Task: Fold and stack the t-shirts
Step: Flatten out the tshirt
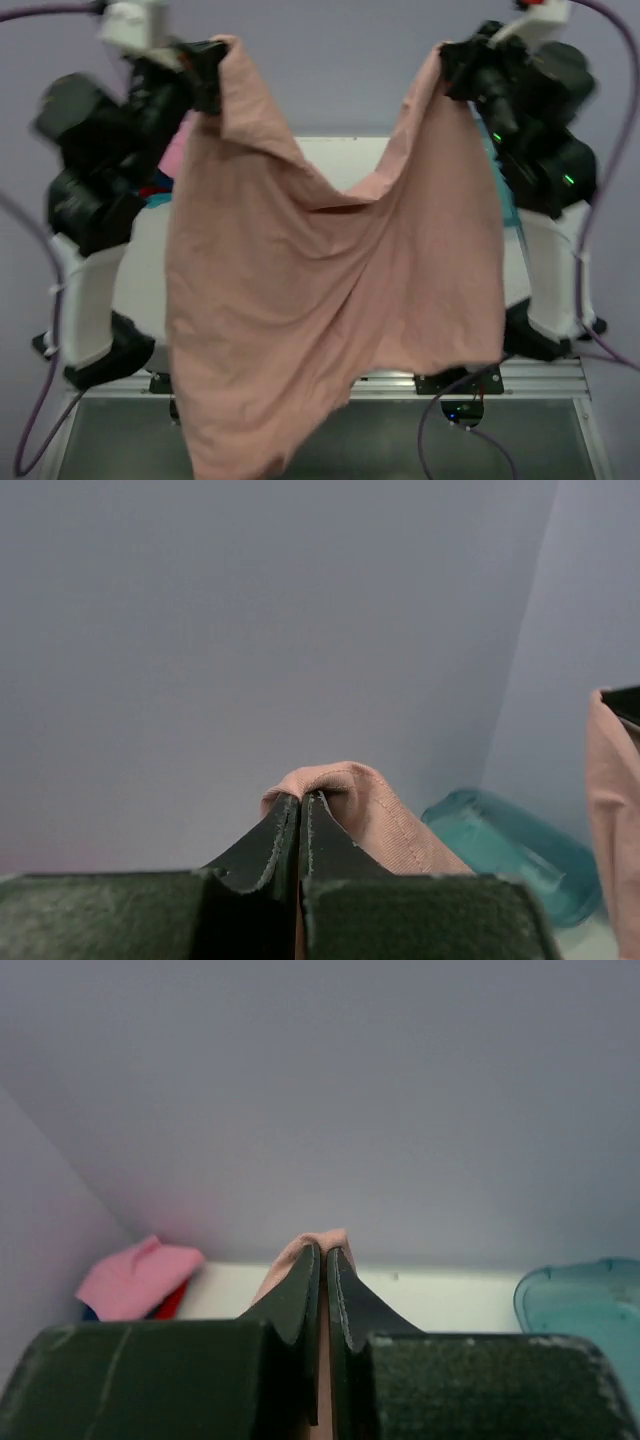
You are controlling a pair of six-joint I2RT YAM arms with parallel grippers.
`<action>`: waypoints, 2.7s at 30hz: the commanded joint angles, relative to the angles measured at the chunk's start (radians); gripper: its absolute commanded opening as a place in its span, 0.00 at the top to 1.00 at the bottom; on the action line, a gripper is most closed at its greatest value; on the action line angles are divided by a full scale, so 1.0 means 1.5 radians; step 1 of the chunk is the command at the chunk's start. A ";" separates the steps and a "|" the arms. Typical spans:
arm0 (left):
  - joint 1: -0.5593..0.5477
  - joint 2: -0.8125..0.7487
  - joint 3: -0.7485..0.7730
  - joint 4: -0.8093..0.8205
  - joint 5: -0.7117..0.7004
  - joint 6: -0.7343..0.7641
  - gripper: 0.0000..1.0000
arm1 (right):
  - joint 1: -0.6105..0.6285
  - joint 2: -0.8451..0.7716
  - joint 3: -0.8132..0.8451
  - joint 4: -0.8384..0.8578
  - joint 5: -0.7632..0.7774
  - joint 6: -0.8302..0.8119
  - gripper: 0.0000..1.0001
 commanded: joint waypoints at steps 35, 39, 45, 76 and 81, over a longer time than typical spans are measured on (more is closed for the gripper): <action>0.342 0.065 -0.849 0.145 0.120 -0.217 1.00 | -0.061 0.221 -0.521 -0.109 0.118 0.085 1.00; 0.335 -0.014 -0.890 0.074 0.162 -0.210 1.00 | -0.027 0.166 -0.580 -0.158 0.089 0.098 1.00; 0.329 -0.168 -0.914 -0.049 0.192 -0.219 1.00 | 0.044 0.100 -0.671 -0.238 0.037 0.114 1.00; 0.297 -0.168 -0.940 0.155 0.350 -0.288 0.35 | -0.011 0.051 -0.710 -0.182 0.106 0.212 1.00; 0.265 0.036 -0.879 0.284 0.416 -0.270 0.88 | -0.053 0.218 -0.623 -0.114 0.104 0.188 1.00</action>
